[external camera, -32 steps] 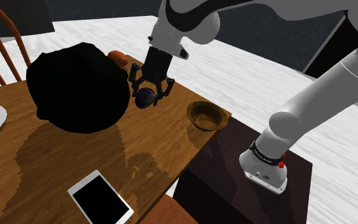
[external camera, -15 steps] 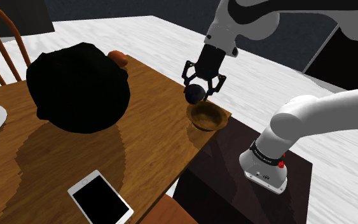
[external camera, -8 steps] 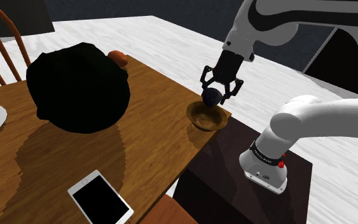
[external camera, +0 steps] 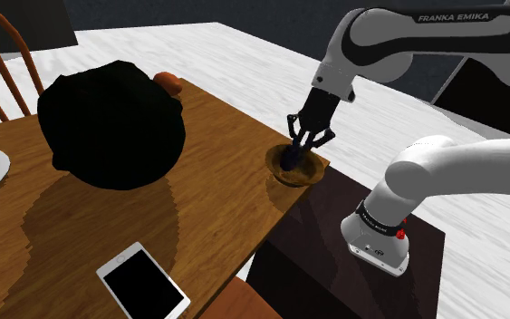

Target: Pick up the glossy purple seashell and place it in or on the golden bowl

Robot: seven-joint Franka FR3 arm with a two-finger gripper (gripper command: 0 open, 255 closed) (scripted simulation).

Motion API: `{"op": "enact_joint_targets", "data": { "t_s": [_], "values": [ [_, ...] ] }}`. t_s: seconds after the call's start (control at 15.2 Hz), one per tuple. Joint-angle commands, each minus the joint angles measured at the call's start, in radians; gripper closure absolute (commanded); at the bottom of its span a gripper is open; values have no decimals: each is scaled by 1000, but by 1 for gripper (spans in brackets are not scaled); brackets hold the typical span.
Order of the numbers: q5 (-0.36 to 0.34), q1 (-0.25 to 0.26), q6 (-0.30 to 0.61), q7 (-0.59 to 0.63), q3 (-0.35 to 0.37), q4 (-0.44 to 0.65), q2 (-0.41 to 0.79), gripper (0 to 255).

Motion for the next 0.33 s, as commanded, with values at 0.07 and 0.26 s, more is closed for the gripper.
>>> {"op": "enact_joint_targets", "data": {
  "t_s": [0.07,0.26],
  "values": [
    [20,5,44,-22,16,-36,12,255],
    [25,9,46,-19,20,-40,10,0]
  ]
}}
